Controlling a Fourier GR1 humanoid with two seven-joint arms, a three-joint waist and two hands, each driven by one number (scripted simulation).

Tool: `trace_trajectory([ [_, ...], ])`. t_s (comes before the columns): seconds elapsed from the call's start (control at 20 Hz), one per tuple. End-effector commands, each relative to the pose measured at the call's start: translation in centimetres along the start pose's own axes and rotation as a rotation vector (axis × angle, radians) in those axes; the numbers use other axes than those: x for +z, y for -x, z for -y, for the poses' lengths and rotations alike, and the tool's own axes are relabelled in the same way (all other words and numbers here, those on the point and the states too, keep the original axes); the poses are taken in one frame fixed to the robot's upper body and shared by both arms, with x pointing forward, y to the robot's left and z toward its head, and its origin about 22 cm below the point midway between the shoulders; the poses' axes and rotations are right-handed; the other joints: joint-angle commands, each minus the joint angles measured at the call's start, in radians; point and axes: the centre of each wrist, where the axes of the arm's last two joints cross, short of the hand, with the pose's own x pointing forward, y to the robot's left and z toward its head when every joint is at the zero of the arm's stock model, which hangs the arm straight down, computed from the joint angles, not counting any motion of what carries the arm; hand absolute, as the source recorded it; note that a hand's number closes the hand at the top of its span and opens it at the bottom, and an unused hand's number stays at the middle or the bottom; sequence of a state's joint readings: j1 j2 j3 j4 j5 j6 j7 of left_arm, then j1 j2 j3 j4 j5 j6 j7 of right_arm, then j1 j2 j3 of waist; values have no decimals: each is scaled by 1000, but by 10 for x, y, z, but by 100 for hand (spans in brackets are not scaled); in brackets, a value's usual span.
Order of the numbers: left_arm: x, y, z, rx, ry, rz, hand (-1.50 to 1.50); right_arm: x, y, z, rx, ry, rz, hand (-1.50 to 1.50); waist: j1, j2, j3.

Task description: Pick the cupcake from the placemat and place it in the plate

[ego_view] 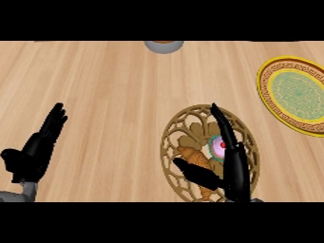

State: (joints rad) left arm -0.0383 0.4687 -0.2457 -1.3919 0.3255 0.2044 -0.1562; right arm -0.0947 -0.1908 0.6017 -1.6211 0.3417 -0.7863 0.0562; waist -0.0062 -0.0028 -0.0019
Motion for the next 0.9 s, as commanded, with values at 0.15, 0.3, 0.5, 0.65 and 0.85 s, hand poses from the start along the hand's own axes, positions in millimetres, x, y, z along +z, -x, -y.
trace_trajectory([
  [0.15, 3, 14, -2, 4, 2, -18, 0, 7, -5, 57, 271, -10, -92, -150, -10, -2, -1],
  [0.3, -7, 9, -5, 10, 8, -7, 0, 13, -14, 54, 394, -124, -176, -150, -14, -2, -3],
  [0.5, -11, 17, 4, 4, -15, -12, 0, 6, -21, 52, 548, -259, -299, -150, -2, 4, -3],
  [0.65, -20, 3, 14, 7, -4, -5, 0, 3, -48, 63, 557, -307, -364, -150, -1, 2, 0],
  [0.85, -23, -8, -9, 5, -5, 15, 0, -3, -58, 62, 573, -335, -457, -150, 4, 2, 2],
])
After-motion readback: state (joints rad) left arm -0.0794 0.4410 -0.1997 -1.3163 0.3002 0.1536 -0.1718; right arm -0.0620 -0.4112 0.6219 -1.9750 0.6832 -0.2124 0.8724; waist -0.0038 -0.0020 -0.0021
